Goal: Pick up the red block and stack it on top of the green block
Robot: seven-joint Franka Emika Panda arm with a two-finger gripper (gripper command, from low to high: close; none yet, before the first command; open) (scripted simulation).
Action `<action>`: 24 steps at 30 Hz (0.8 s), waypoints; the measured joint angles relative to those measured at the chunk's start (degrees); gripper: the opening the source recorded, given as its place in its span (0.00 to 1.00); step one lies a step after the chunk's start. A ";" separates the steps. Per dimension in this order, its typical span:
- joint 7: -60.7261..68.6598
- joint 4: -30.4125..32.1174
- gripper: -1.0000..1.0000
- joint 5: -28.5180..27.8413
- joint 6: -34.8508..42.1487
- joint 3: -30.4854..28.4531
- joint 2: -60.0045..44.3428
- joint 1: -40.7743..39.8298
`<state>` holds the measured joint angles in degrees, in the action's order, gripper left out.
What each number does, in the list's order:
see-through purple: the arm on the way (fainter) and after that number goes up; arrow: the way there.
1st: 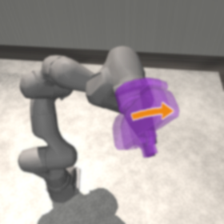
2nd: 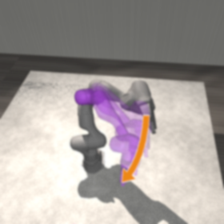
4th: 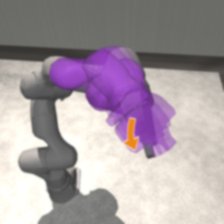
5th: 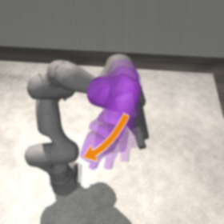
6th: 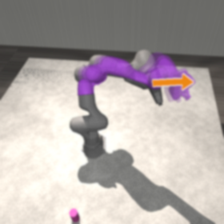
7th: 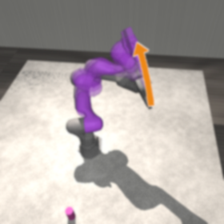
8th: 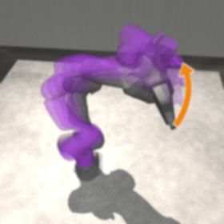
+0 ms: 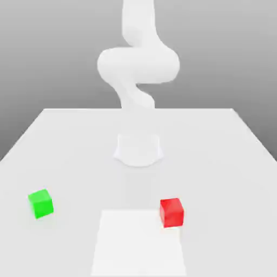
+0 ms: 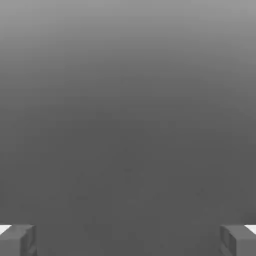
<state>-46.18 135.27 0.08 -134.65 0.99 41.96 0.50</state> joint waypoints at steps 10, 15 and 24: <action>-1.54 16.09 0.50 0.50 -13.57 4.12 -18.88 2.66; -2.12 24.77 0.50 1.13 -21.08 5.91 -29.58 4.52; -7.18 28.19 0.50 -4.87 -38.38 2.73 -51.54 8.53</action>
<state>-53.37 163.45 -4.79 -173.03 3.72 -9.58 9.03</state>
